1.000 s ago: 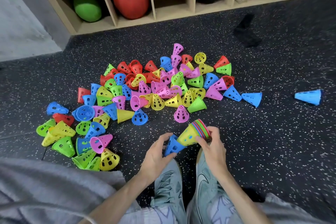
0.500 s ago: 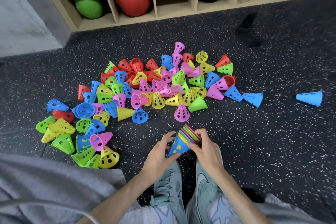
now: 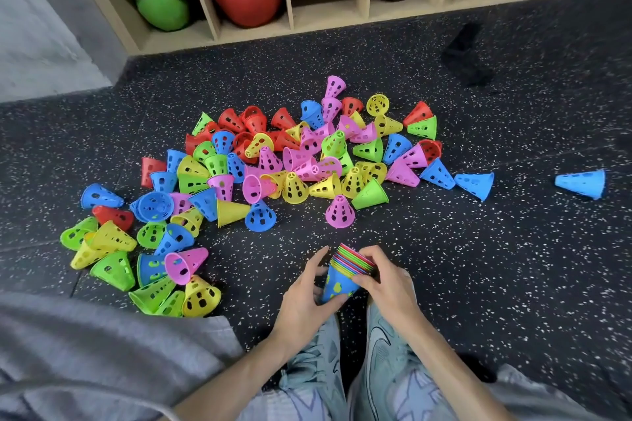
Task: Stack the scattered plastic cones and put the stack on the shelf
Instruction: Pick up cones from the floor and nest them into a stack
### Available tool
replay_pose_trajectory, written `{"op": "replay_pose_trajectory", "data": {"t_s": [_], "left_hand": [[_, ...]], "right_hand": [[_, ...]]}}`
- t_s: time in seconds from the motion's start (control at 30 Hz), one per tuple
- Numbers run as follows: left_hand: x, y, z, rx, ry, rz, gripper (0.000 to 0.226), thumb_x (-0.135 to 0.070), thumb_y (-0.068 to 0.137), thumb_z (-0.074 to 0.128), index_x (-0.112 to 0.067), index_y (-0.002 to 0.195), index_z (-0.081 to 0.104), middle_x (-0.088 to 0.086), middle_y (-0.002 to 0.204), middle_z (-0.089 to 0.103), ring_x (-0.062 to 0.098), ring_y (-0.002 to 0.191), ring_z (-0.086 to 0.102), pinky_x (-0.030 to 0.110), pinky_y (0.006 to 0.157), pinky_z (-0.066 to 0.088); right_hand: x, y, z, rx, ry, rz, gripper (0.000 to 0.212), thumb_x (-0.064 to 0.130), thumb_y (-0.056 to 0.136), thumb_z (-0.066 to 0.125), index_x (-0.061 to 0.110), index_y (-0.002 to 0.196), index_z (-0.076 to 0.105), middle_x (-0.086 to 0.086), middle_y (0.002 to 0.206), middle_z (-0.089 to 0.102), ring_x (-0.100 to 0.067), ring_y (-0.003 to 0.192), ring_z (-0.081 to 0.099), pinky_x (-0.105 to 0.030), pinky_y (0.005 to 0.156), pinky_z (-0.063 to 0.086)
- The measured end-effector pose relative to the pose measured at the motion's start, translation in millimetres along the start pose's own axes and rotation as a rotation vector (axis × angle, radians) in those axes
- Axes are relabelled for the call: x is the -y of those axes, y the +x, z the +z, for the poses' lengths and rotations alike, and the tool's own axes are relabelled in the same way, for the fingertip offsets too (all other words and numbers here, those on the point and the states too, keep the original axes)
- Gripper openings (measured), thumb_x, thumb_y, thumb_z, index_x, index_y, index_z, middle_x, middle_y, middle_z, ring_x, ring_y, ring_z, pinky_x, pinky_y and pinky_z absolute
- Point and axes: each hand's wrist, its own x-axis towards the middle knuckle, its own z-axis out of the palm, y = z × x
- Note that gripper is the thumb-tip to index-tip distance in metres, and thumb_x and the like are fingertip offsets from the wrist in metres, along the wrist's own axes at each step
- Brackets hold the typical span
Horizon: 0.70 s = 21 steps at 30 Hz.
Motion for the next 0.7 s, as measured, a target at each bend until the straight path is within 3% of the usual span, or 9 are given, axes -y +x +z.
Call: {"op": "replay_pose_trajectory", "data": {"t_s": [0.1,0.2,0.3,0.43,0.53,0.6,0.7], "left_hand": [[3,1,6,0.014,-0.013,-0.014,0.097,-0.04,0.083,0.081,-0.058,0.154,0.018,-0.026,0.116,0.065,0.002,0.075,0.063,0.025,0.077,0.053],[-4,3,16,0.037,-0.015,-0.006,0.097,-0.048,0.083,0.078,-0.064,0.152,0.012,-0.022,0.117,0.069,0.005,0.097,0.07,0.039,0.092,0.057],[-10,9,23,-0.015,-0.025,-0.017,0.098,-0.048,0.08,0.08,-0.065,0.151,0.014,-0.025,0.118,0.068,0.003,0.099,0.069,0.039,0.092,0.057],[-10,17,25,-0.018,0.015,0.008,0.091,-0.05,0.075,0.083,-0.068,0.142,0.024,-0.023,0.113,0.069,0.006,0.095,0.07,0.04,0.088,0.058],[-7,22,27,-0.042,0.001,-0.001,0.088,-0.047,0.072,0.087,-0.066,0.136,0.029,-0.018,0.107,0.07,0.008,0.09,0.071,0.042,0.086,0.058],[-4,24,29,-0.068,-0.024,-0.018,0.088,-0.042,0.072,0.09,-0.065,0.134,0.031,-0.016,0.102,0.072,0.006,0.086,0.071,0.04,0.086,0.059],[-1,25,30,-0.067,-0.031,-0.038,0.089,-0.04,0.071,0.092,-0.061,0.135,0.033,-0.016,0.101,0.072,0.004,0.085,0.071,0.037,0.085,0.059]], "right_hand": [[-1,1,-4,0.004,0.03,-0.022,0.017,0.019,0.096,0.064,0.03,0.107,0.056,0.018,0.093,0.068,-0.002,0.086,0.061,-0.026,0.078,0.047],[1,2,-9,0.041,0.003,-0.052,0.013,0.021,0.097,0.063,0.029,0.105,0.057,0.018,0.093,0.068,-0.001,0.088,0.061,-0.023,0.081,0.047],[3,12,-19,0.087,-0.017,-0.067,0.009,0.028,0.095,0.065,0.034,0.098,0.06,0.024,0.092,0.068,-0.001,0.087,0.064,-0.024,0.083,0.049],[0,31,-38,0.243,0.046,-0.067,0.007,0.023,0.093,0.07,0.029,0.089,0.069,0.014,0.09,0.073,-0.005,0.085,0.068,-0.036,0.087,0.055],[-2,51,-57,0.297,0.075,-0.04,0.005,0.022,0.093,0.071,0.024,0.094,0.076,0.012,0.094,0.076,-0.002,0.089,0.07,-0.023,0.084,0.055],[-5,72,-77,0.217,0.056,-0.025,0.01,0.026,0.094,0.069,0.026,0.102,0.076,0.018,0.1,0.075,0.005,0.093,0.068,-0.01,0.078,0.048],[-24,109,-111,0.04,-0.018,-0.004,0.013,0.026,0.095,0.067,0.028,0.105,0.074,0.022,0.105,0.071,0.007,0.094,0.063,-0.01,0.081,0.042]]}}
